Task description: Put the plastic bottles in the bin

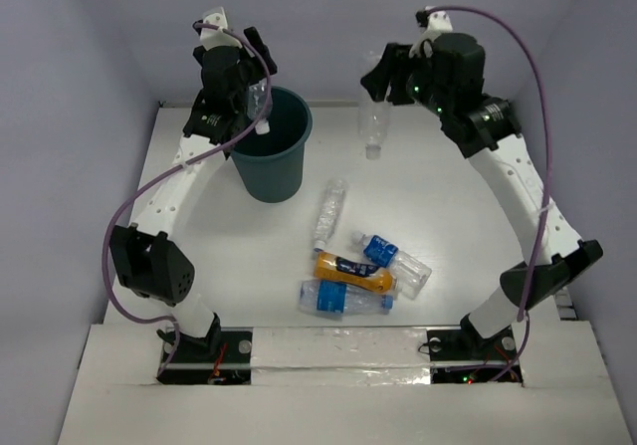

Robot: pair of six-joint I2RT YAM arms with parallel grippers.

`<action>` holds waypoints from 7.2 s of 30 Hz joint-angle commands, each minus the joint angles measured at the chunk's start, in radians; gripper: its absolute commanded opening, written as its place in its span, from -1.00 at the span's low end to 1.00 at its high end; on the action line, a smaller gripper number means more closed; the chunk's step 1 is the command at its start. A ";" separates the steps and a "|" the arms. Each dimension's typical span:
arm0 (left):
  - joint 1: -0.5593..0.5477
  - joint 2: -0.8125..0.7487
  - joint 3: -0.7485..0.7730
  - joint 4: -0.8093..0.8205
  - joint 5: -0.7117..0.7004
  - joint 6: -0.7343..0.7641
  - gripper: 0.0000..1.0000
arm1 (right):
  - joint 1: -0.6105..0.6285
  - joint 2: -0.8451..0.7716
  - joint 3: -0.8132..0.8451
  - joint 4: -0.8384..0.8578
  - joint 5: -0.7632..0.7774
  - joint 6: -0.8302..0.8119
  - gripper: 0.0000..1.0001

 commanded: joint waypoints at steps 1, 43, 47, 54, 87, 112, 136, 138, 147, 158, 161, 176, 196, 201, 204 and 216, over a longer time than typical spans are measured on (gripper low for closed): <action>0.009 -0.032 0.007 0.091 -0.003 0.015 0.51 | 0.003 0.012 0.105 0.204 -0.194 0.173 0.15; -0.536 0.059 -0.366 -0.372 -0.061 -0.160 0.65 | 0.091 -0.699 -0.963 0.222 0.080 0.267 -0.87; -0.514 0.187 -0.276 -0.390 -0.075 -0.151 0.66 | 0.082 -0.881 -1.094 0.085 0.074 0.379 -0.68; -0.464 0.322 -0.201 -0.392 -0.079 -0.143 0.68 | 0.082 -0.856 -1.101 -0.113 0.071 0.384 0.75; -0.260 -0.092 0.172 -0.357 0.230 -0.148 -0.41 | 0.082 0.026 -0.820 -0.136 -0.114 -0.005 1.00; 0.006 -0.010 -0.082 0.103 0.009 0.002 0.22 | 0.016 -0.205 -0.285 0.062 -0.151 0.188 0.11; -0.100 -0.743 -0.743 -0.267 0.294 -0.347 -0.49 | 0.142 0.522 0.455 0.468 -0.188 0.511 0.23; -0.120 -0.809 -0.792 -0.333 0.328 -0.382 -0.49 | 0.177 0.523 0.420 0.495 -0.182 0.511 0.23; -0.224 -1.006 -0.990 -0.525 0.305 -0.557 -0.11 | 0.237 0.560 0.381 0.516 -0.156 0.541 0.41; -0.298 -0.960 -1.042 -0.576 0.395 -0.633 0.69 | 0.278 0.571 0.389 0.436 0.098 0.476 0.43; -0.350 -0.923 -1.067 -0.559 0.412 -0.649 0.76 | 0.278 0.580 0.421 0.397 0.095 0.437 0.58; -0.690 -0.839 -1.079 -0.553 0.377 -0.838 0.89 | 0.278 0.118 -0.069 0.288 0.088 0.138 -0.08; -0.812 -0.751 -1.233 -0.369 0.266 -1.353 0.98 | 0.267 -0.414 -0.863 -0.082 -0.265 0.015 0.68; -0.873 -0.636 -1.210 -0.361 0.199 -1.450 0.98 | 0.267 -0.353 -0.887 -0.032 -0.290 0.014 0.79; -0.908 -0.584 -1.225 -0.352 0.173 -1.547 0.98 | 0.267 -0.313 -0.884 -0.001 -0.287 0.003 0.81; -0.927 -0.483 -1.204 -0.386 0.024 -1.780 0.84 | 0.267 -0.067 -0.878 0.159 -0.375 -0.011 0.81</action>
